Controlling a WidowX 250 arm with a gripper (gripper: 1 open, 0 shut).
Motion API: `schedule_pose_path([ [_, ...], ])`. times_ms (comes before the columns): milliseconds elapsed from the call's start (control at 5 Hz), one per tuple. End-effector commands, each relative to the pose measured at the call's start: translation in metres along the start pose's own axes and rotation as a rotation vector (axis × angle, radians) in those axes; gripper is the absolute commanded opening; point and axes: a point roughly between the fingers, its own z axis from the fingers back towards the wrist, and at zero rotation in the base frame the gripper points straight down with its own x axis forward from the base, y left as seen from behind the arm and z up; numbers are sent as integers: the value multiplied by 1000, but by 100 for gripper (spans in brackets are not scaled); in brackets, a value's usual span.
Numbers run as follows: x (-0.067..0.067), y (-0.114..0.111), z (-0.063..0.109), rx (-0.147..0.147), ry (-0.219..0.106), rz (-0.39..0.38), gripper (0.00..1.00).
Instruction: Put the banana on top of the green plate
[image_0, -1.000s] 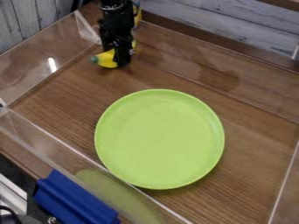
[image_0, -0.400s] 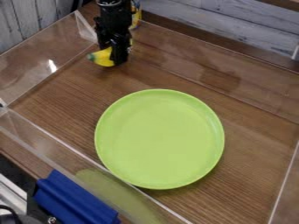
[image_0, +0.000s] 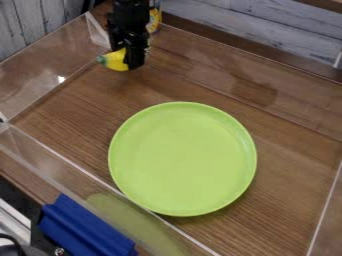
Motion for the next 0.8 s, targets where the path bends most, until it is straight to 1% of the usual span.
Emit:
schedule_pose_path([
  [0, -3, -17, 62, 81, -87, -2, 0],
  [200, -17, -50, 80, 70, -94, -7, 0],
  [400, -31, -87, 86, 53, -92, -4, 0],
  [600, -46, -120, 86, 35, -86, -14, 0],
])
